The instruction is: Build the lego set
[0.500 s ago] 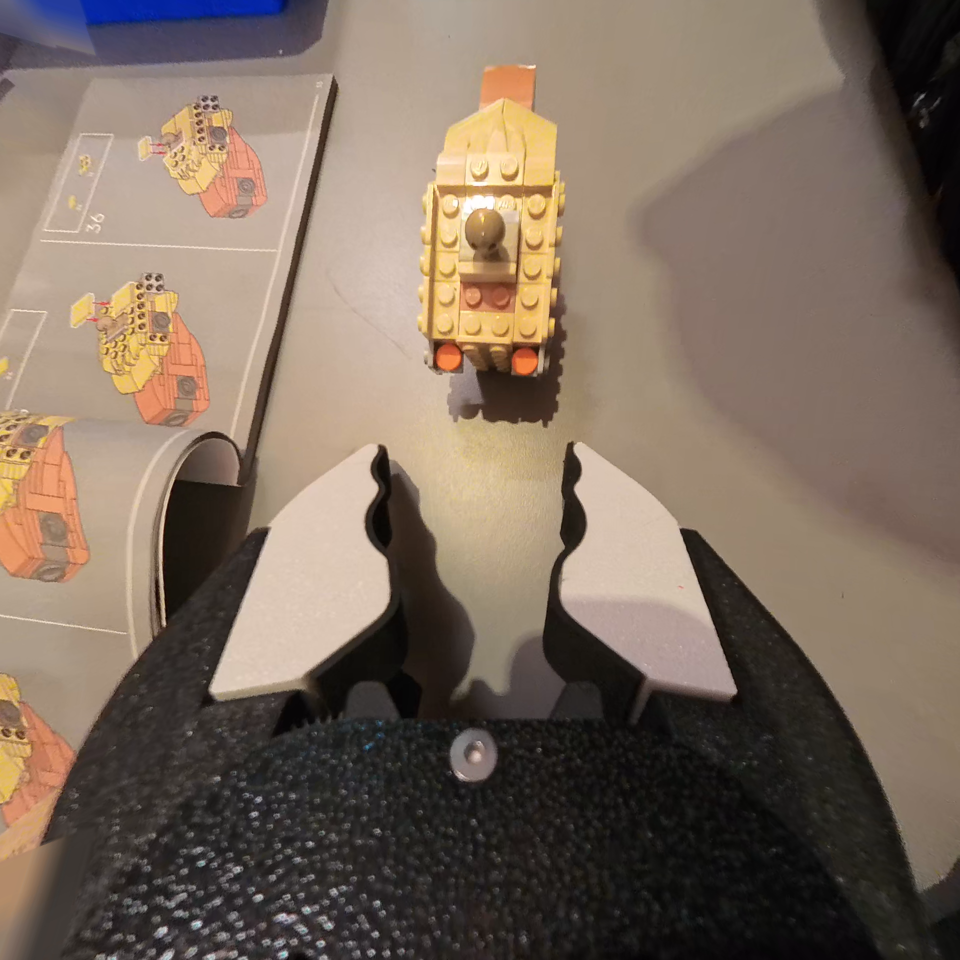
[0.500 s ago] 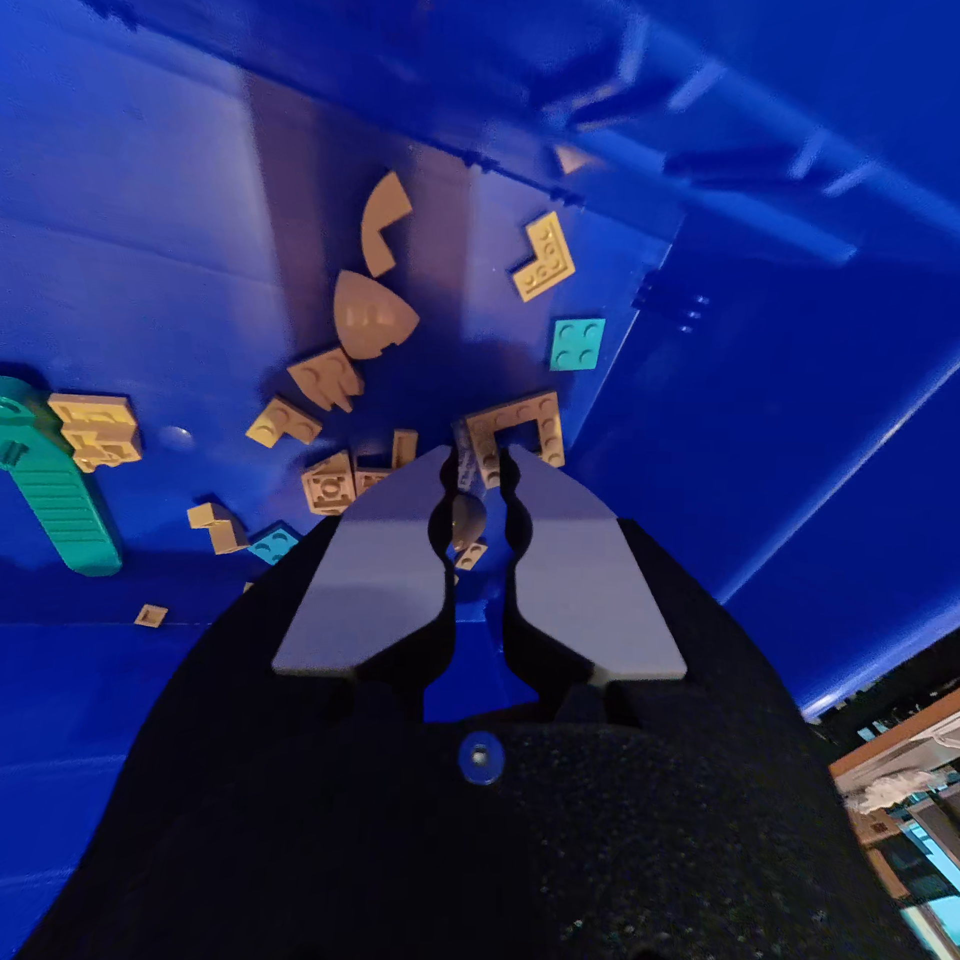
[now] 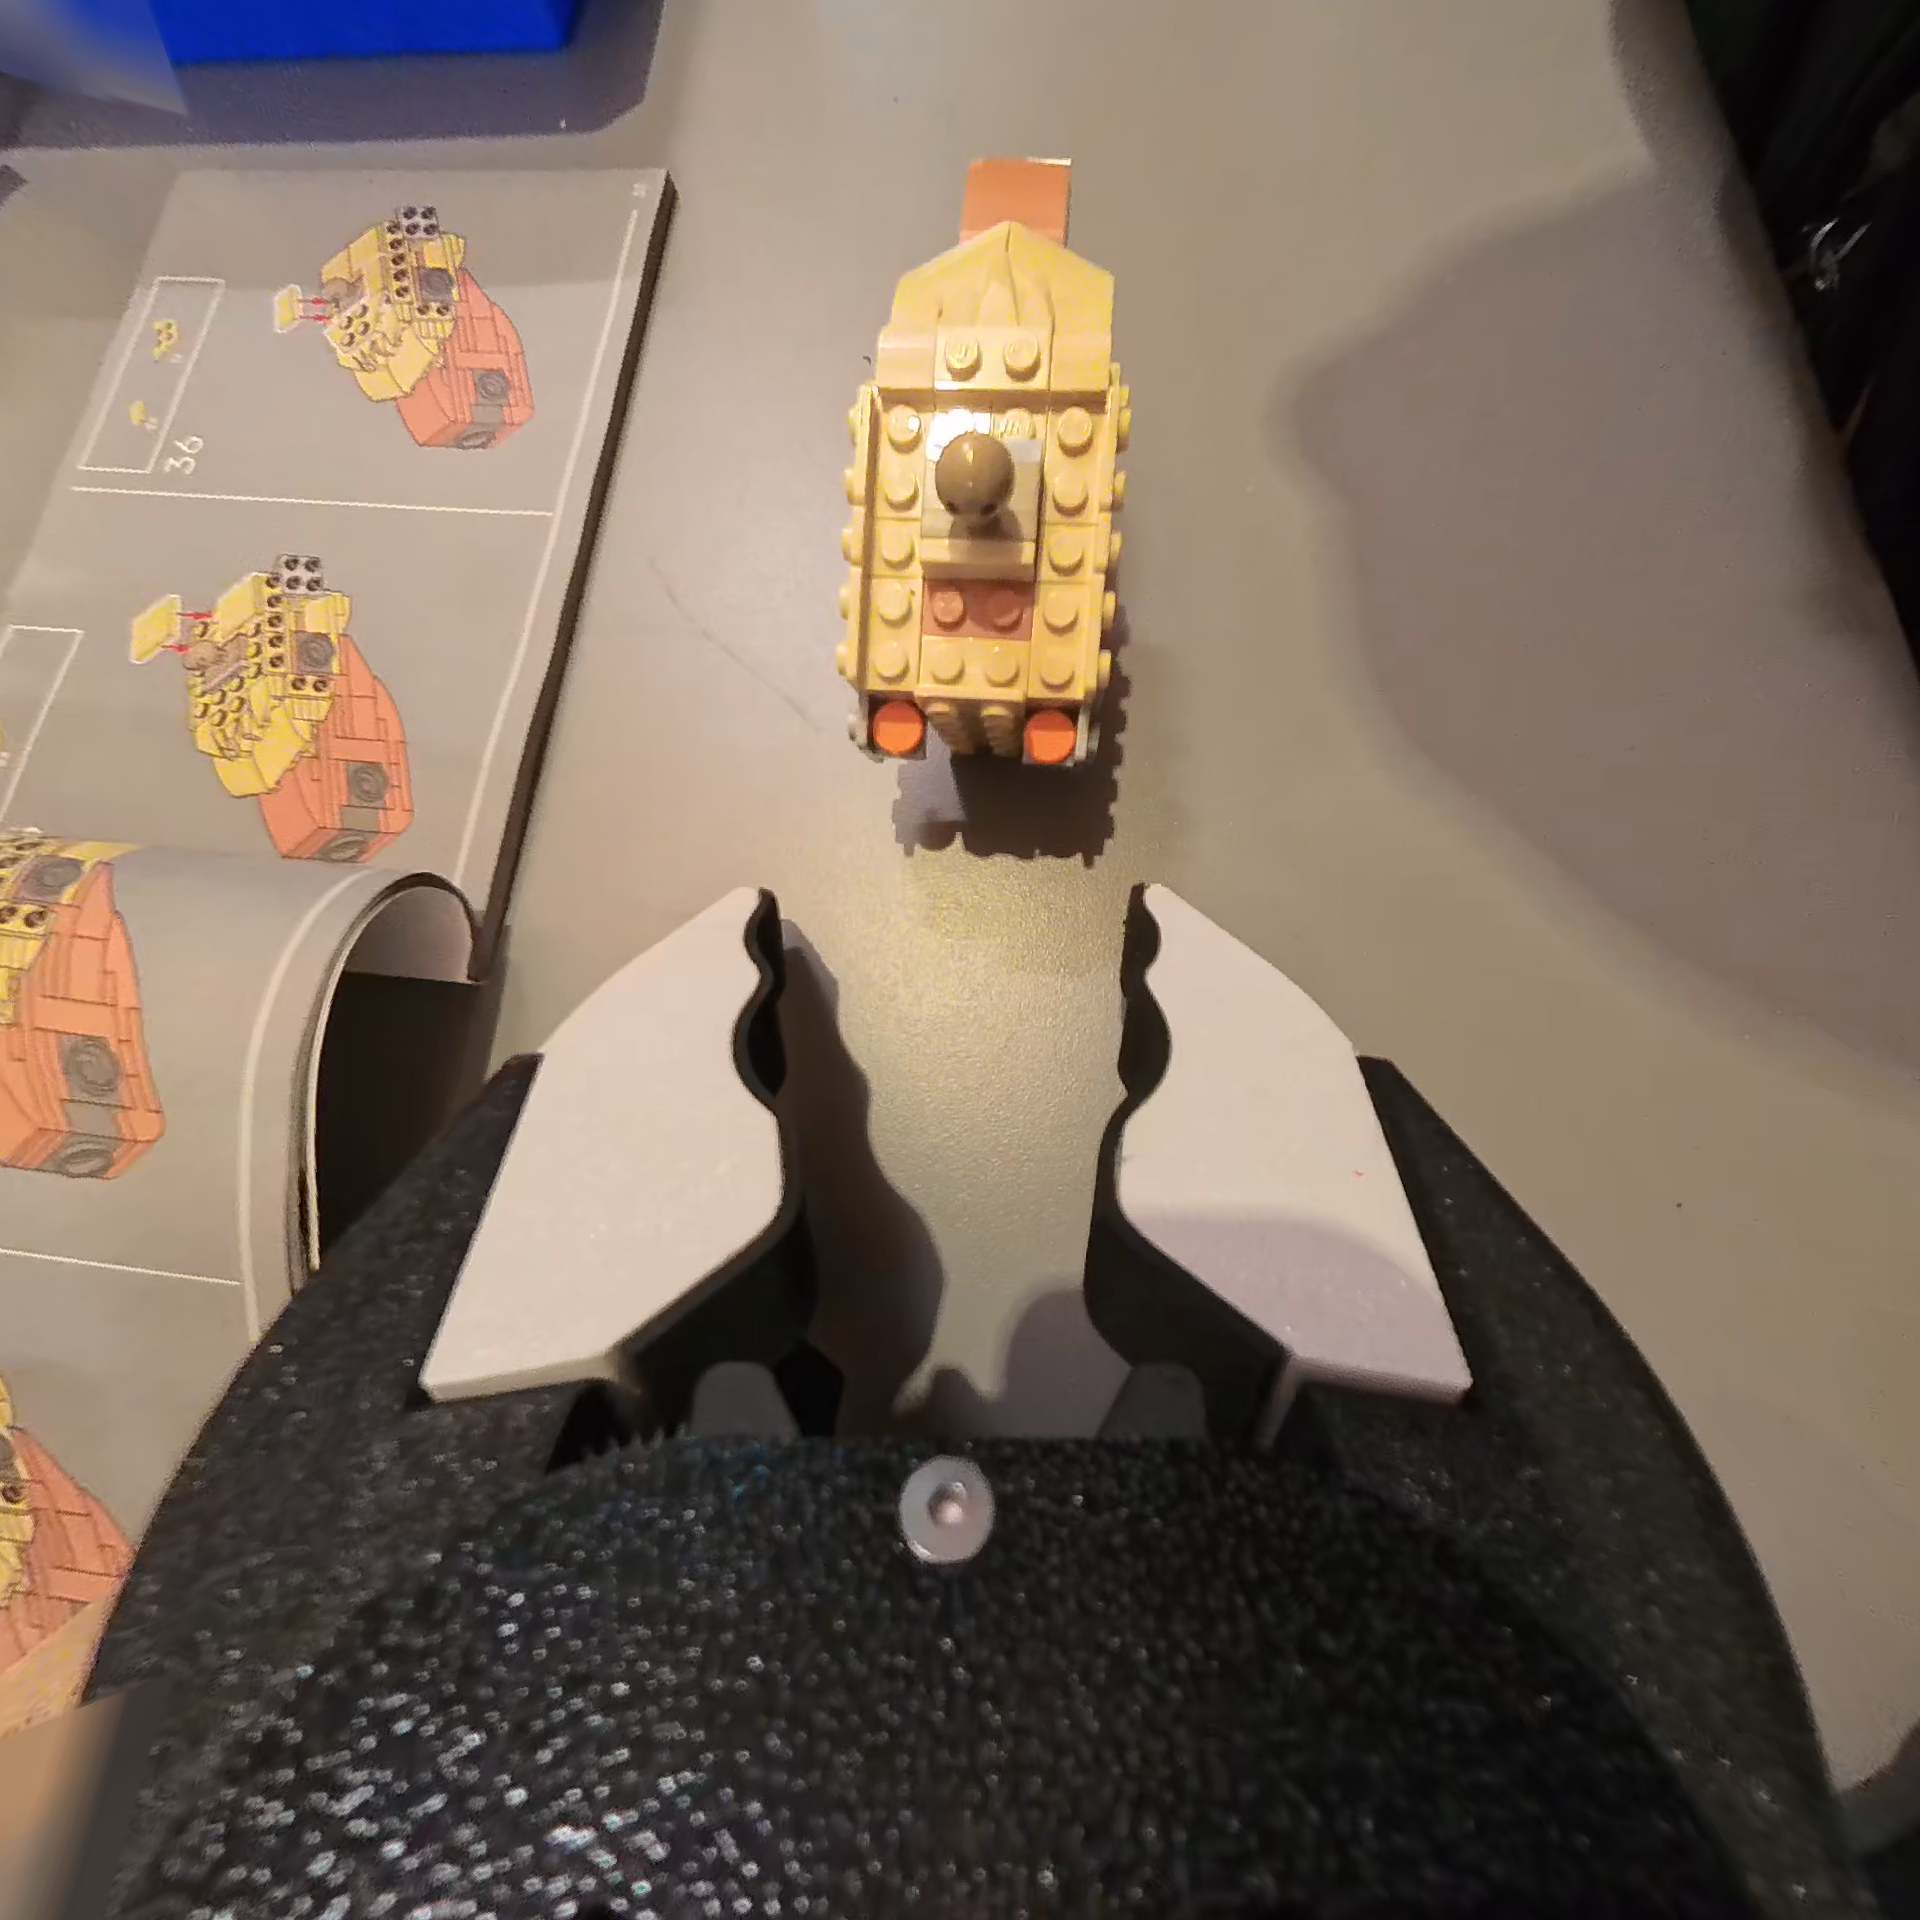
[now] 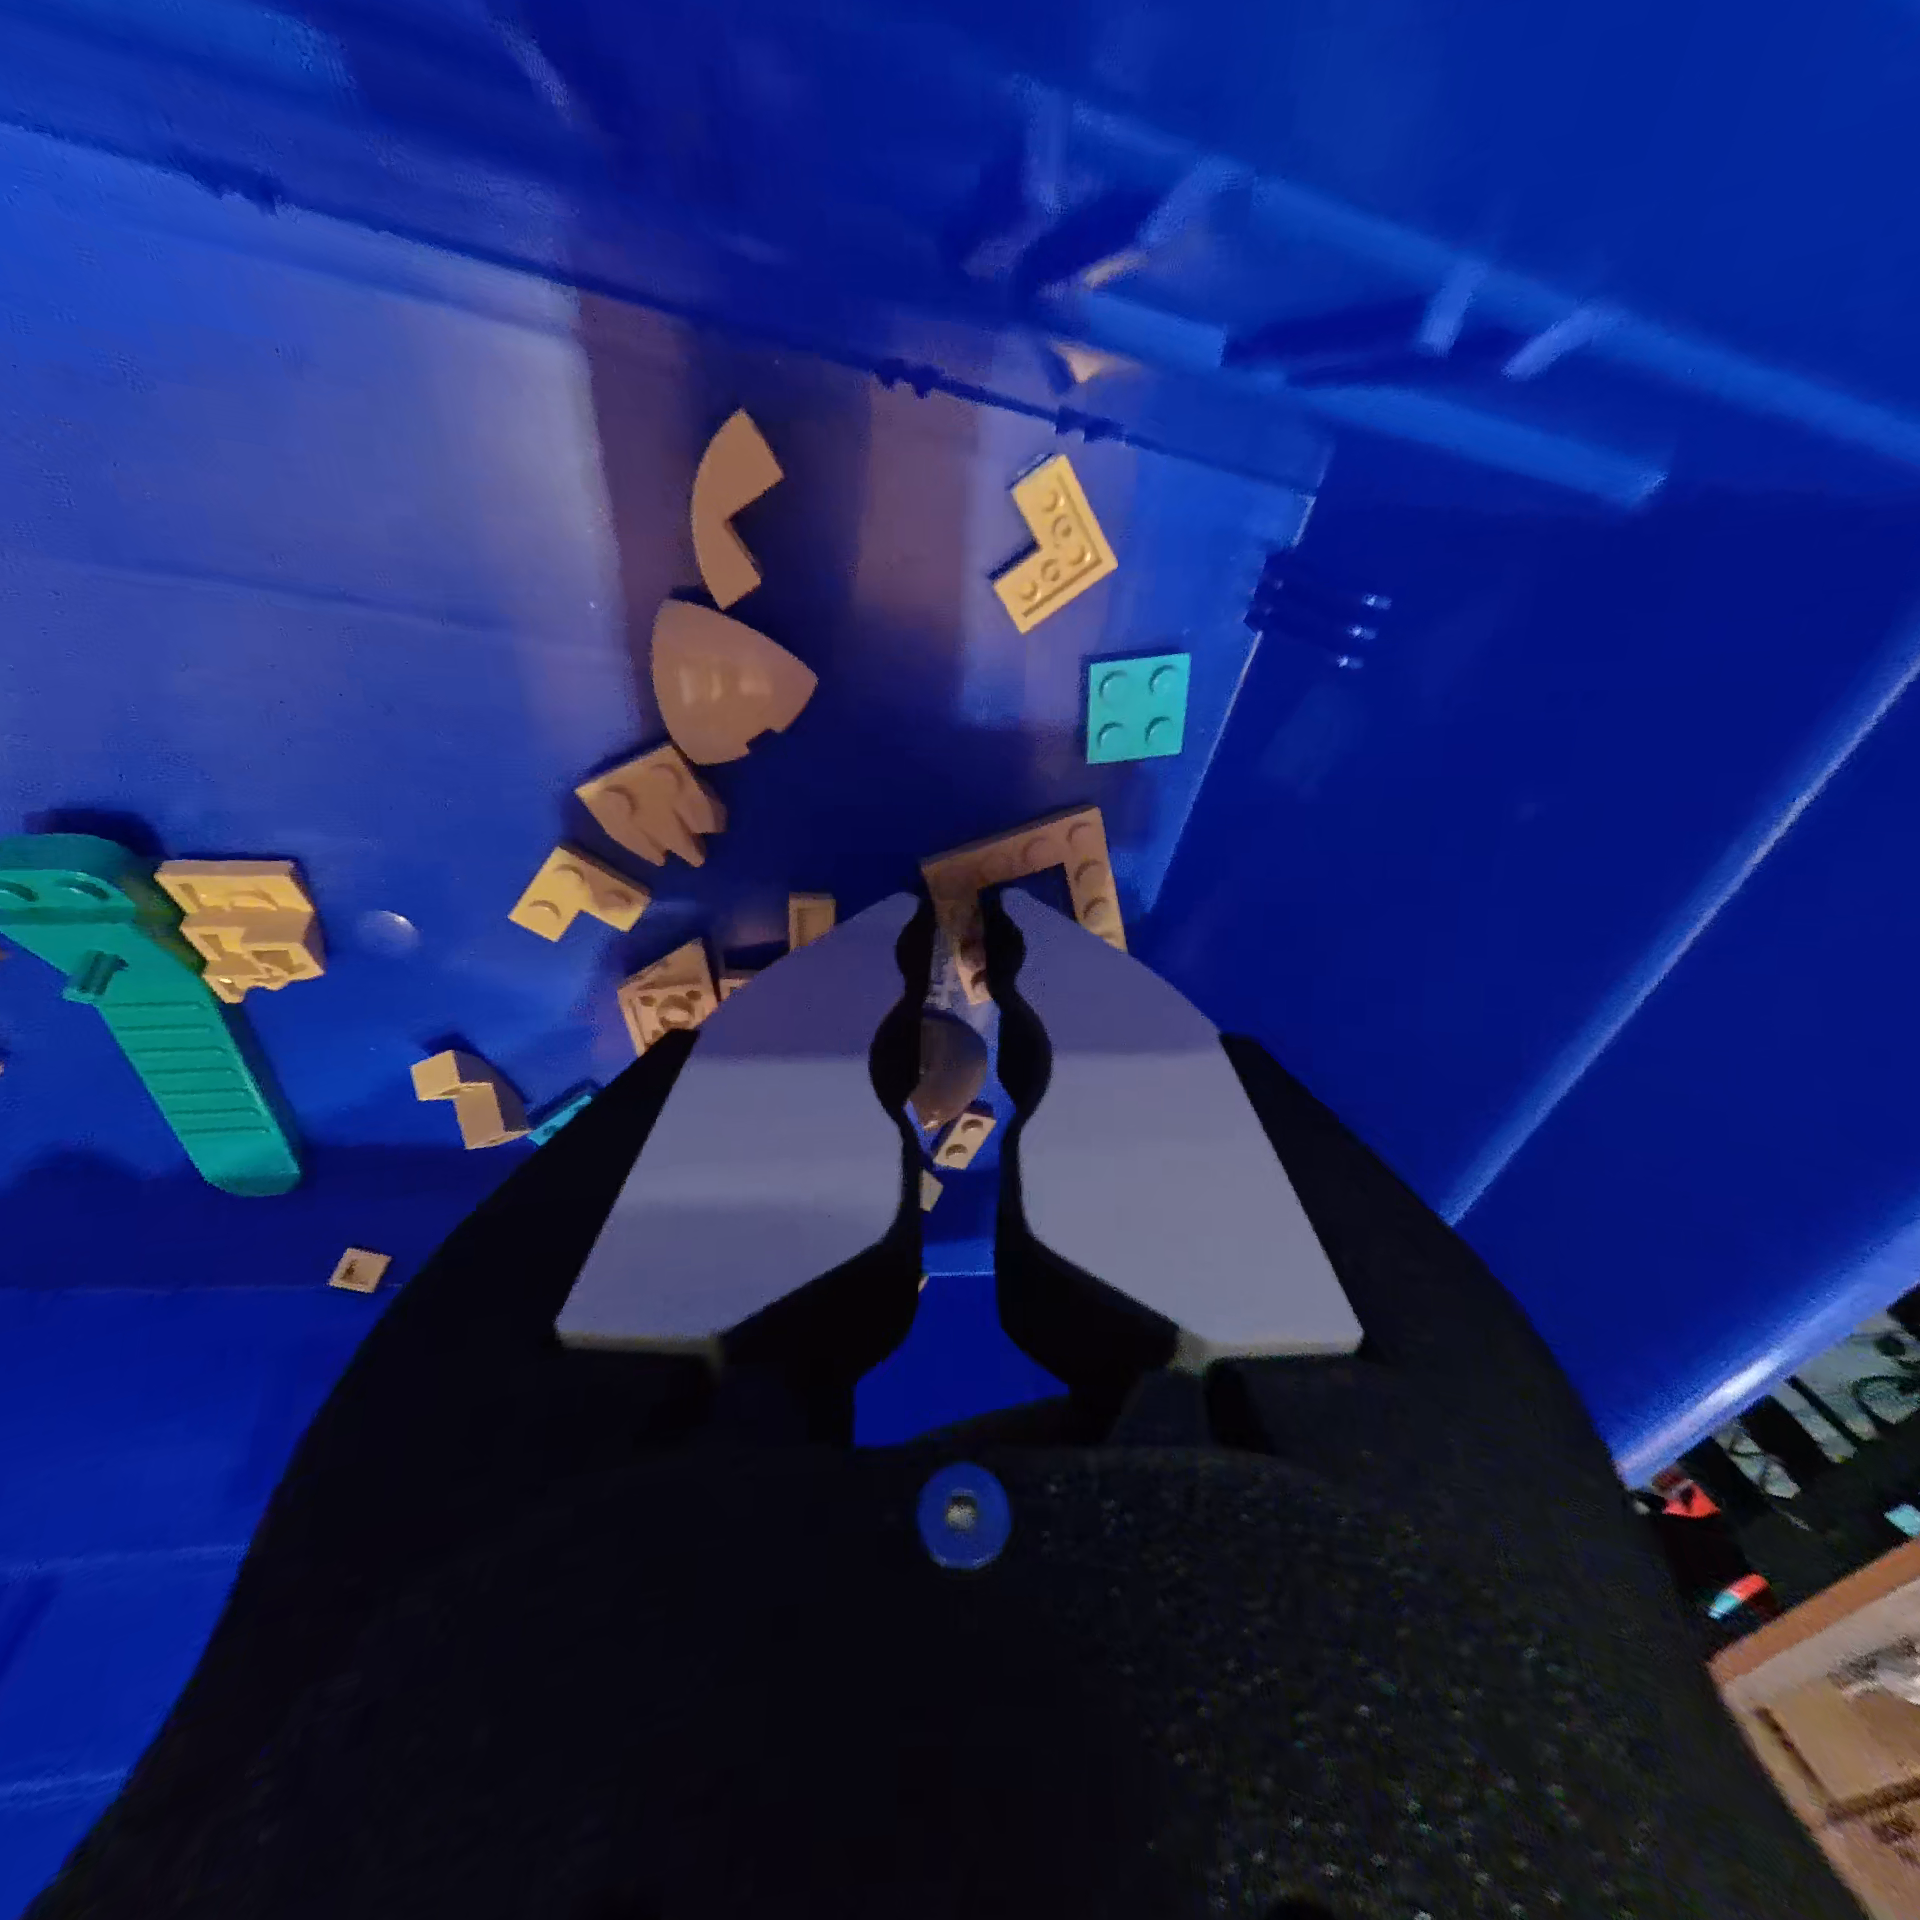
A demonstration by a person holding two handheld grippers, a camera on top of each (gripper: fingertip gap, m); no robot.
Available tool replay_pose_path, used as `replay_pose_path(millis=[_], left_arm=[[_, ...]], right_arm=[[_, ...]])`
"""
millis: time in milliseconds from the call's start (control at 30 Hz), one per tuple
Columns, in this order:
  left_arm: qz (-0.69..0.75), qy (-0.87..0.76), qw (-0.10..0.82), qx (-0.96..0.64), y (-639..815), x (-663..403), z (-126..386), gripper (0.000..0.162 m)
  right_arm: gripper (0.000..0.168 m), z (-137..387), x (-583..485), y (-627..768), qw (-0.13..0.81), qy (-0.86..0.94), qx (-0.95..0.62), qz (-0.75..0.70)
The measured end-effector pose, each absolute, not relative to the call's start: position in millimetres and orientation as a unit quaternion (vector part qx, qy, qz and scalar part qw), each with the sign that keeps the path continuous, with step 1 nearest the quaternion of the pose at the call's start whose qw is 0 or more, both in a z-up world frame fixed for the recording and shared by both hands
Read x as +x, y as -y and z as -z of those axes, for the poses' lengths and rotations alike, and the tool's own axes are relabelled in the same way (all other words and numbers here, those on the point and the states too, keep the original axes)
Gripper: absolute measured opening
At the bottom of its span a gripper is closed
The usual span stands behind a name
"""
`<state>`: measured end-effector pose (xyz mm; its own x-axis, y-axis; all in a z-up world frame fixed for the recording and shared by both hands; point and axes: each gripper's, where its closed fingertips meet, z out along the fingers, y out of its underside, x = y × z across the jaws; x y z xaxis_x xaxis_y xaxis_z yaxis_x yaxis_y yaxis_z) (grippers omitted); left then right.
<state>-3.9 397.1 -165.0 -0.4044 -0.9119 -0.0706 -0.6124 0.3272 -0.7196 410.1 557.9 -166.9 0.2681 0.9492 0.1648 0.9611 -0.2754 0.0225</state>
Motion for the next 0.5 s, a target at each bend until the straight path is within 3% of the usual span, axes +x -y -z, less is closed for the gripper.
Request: replay_pose_path(millis=[267,500], left_arm=[[0.311,-0.776,0.245,-0.490,-399,-3,164,0.062],[0.316,-0.773,0.241,-0.494,-399,-3,165,0.060]], right_arm=[[0.008,167,410,-556,0.054,0.582,-0.809,0.060],[0.008,144,404,-546,0.137,0.577,-0.804,0.032]])
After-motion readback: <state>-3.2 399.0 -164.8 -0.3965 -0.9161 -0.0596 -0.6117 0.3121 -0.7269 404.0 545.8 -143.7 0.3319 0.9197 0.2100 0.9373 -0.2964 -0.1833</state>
